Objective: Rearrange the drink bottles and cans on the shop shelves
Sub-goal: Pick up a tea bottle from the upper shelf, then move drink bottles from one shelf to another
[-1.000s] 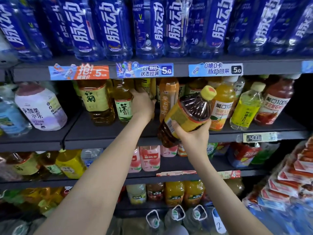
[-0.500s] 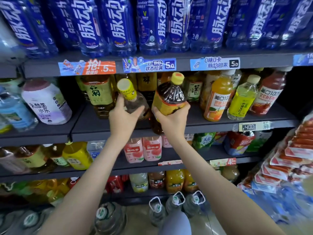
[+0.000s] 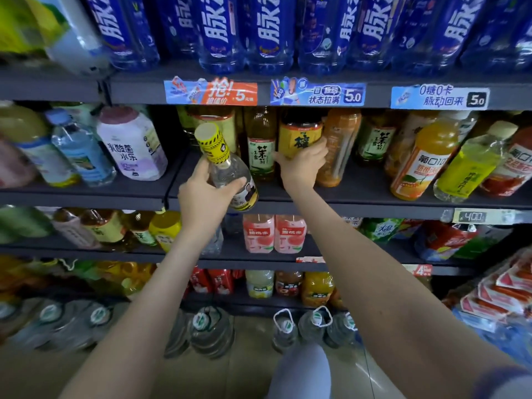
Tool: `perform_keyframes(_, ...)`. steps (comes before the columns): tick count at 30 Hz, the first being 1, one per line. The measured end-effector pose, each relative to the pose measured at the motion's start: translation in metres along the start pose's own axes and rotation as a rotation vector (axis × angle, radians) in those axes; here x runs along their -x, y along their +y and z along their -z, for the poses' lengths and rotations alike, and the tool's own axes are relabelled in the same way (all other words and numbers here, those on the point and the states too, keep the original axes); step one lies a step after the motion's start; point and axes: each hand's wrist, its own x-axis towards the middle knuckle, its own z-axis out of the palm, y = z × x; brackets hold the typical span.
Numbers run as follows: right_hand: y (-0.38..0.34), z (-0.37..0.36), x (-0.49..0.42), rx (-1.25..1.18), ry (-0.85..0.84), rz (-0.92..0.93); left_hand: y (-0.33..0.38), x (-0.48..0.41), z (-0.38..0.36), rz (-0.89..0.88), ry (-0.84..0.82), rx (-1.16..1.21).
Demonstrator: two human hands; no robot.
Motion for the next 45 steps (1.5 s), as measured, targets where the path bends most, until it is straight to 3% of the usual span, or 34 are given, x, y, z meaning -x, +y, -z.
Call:
perform_keyframes(4,-0.007,0.016,0.012,0.002,-0.151,-0.103,0.012,-0.003,0.018,0.104,-0.1,0.031)
perform_keyframes(7,-0.027,0.044,0.044,0.016,-0.279,-0.009,0.031,-0.003,0.043,0.195,-0.203,0.073)
perform_keyframes(12,-0.095,0.098,0.108,-0.164,-0.891,0.121,0.07,0.006,0.108,0.275,-0.286,0.12)
perform_keyframes(16,-0.141,0.105,0.137,-0.014,-1.076,0.319,0.09,0.011,0.167,0.36,-0.233,0.177)
perform_keyframes(21,-0.201,0.08,0.178,-0.073,-0.965,0.442,0.116,-0.005,0.238,0.294,-0.148,0.155)
perform_keyframes(25,-0.242,0.056,0.19,-0.233,-0.903,0.348,0.125,-0.026,0.291,0.218,-0.165,0.293)
perform_keyframes(31,-0.34,-0.009,0.22,-0.413,-0.871,0.357,0.081,-0.061,0.385,0.185,-0.211,0.347)
perform_keyframes(39,-0.487,-0.129,0.288,-0.52,-0.842,0.537,0.029,-0.134,0.559,-0.048,-0.152,0.268)
perform_keyframes(45,-0.562,-0.193,0.295,-0.546,-0.753,0.587,-0.002,-0.205,0.625,-0.145,-0.137,0.234)
